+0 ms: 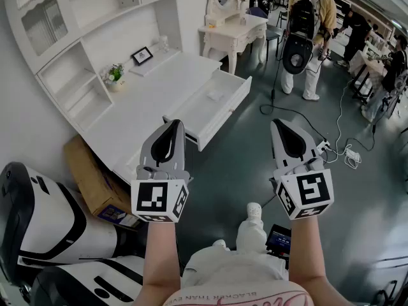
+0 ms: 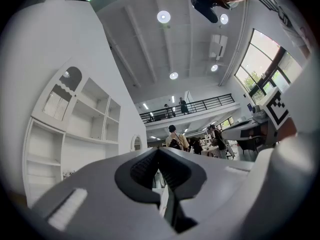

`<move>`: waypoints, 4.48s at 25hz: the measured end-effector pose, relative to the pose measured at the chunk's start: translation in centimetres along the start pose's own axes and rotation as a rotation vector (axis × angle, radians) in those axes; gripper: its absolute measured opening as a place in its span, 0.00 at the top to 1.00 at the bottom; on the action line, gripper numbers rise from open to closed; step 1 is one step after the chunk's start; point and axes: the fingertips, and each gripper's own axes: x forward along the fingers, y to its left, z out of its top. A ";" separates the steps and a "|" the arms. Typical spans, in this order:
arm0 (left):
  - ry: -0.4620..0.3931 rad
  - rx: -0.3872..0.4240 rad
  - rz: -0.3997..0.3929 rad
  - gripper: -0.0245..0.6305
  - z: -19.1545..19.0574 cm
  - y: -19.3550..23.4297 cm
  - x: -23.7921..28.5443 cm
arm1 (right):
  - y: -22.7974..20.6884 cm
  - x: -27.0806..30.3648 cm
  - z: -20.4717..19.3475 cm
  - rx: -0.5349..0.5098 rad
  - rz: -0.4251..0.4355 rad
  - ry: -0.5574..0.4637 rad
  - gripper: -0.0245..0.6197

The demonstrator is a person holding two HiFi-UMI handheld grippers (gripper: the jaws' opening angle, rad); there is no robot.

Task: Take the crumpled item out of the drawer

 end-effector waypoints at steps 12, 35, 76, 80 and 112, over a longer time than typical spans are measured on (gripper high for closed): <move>-0.014 0.005 -0.019 0.95 -0.1 -0.4 1.5 | -0.9 0.0 -0.4 0.011 -0.032 -0.009 0.95; 0.055 0.008 0.038 0.95 -5.3 1.7 16.6 | -8.9 13.9 -6.0 0.036 0.115 0.020 0.95; 0.184 0.038 0.164 0.95 -17.6 14.0 40.4 | -16.8 43.6 -18.5 0.101 0.348 0.168 0.95; 0.190 0.023 0.152 0.95 -19.2 16.3 42.8 | -16.2 47.3 -19.3 0.108 0.355 0.187 0.91; 0.386 -0.116 0.177 0.95 -31.7 20.5 48.5 | -10.9 57.7 -35.0 0.175 0.574 0.575 0.52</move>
